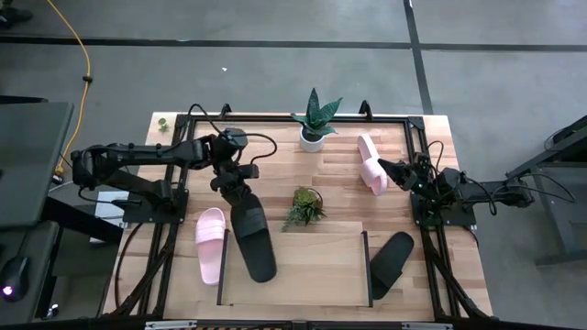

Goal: Pick and place slides into the shelf
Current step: Put the top black slide on the shelf

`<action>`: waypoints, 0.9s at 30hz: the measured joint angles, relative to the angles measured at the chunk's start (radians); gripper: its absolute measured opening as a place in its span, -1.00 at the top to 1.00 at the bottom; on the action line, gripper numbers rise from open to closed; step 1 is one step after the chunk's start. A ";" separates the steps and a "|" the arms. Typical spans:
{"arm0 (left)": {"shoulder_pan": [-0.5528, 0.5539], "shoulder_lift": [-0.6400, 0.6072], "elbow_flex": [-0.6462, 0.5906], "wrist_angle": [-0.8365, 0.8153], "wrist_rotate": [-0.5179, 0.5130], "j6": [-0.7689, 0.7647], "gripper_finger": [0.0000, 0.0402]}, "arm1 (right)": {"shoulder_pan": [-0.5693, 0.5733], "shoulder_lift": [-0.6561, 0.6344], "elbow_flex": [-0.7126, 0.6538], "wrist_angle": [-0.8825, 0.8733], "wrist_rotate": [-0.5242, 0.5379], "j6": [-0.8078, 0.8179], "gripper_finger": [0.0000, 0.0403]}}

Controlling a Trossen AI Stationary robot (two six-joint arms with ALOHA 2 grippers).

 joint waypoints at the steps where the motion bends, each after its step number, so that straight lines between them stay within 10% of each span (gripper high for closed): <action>1: -0.005 0.000 0.000 0.000 0.001 0.005 1.00 | 0.000 0.000 0.000 0.000 0.000 0.000 1.00; 27: -0.186 0.090 0.000 0.002 -0.035 0.004 1.00 | 0.000 0.000 0.000 -0.015 -0.002 -0.003 1.00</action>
